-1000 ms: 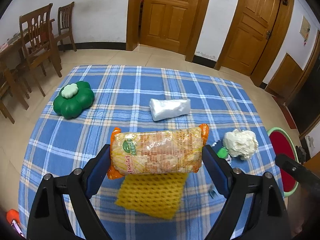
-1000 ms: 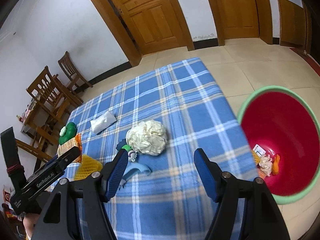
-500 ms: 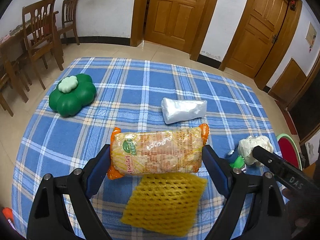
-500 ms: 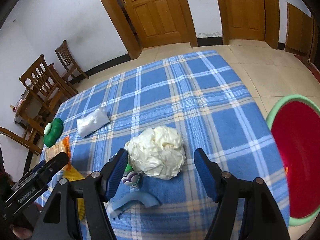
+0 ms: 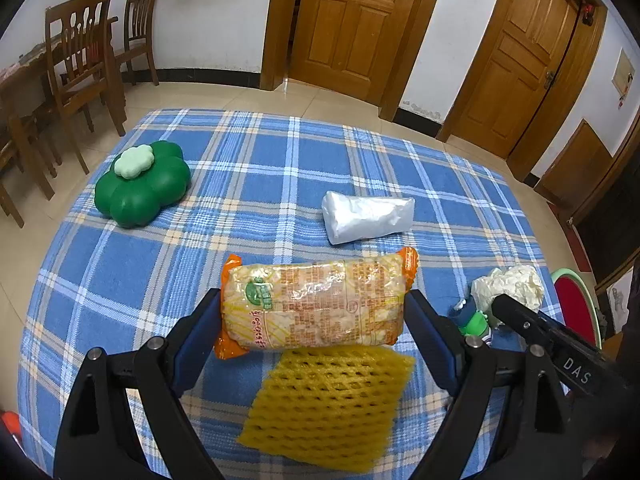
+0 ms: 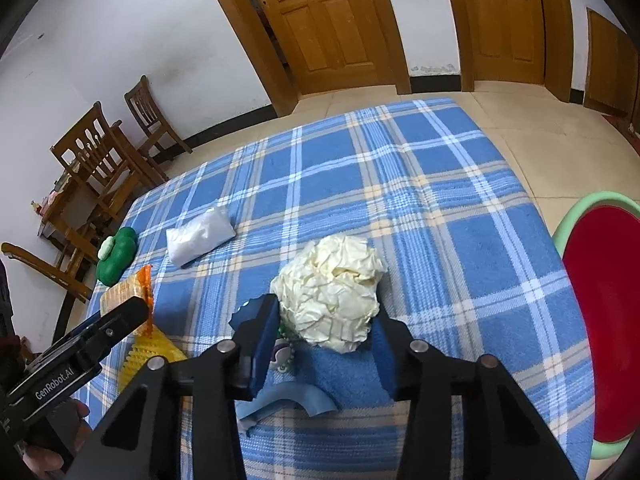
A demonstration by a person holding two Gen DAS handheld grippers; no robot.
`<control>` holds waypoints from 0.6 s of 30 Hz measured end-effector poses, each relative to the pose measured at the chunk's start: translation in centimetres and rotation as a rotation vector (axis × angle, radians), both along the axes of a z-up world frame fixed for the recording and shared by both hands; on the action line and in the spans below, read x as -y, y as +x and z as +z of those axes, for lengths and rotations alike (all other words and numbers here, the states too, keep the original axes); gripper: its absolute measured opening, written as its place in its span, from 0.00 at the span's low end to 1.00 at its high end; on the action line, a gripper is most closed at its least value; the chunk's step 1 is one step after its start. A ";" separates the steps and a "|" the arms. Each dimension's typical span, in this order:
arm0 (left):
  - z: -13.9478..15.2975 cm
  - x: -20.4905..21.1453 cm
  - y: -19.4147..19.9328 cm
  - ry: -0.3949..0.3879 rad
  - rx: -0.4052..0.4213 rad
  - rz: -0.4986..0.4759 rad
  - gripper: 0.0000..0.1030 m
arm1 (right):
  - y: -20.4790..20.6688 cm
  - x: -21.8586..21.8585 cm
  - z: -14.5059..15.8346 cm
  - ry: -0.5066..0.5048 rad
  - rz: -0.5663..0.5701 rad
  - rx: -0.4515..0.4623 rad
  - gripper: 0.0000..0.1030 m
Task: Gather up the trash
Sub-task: 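Carry the paper and bread bag toward the red bucket with both tools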
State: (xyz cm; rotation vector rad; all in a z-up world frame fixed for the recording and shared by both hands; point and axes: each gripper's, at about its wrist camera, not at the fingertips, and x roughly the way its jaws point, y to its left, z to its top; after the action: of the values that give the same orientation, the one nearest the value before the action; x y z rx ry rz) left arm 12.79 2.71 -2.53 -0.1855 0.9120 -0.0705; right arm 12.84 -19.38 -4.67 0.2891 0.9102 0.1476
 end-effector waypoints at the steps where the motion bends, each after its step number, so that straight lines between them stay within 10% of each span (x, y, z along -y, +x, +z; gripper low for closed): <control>1: 0.1 0.0 -0.1 0.000 0.001 0.000 0.86 | -0.2 0.1 0.1 0.002 -0.002 0.004 0.44; 18: 3.1 2.1 -2.2 0.001 0.050 -0.050 0.86 | -5.0 3.1 3.9 0.033 -0.060 0.077 0.44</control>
State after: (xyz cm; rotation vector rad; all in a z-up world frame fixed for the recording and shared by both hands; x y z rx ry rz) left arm 10.56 0.64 0.54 -0.1592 0.8665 -0.1206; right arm 7.83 -22.51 -0.79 0.3385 0.8224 0.1173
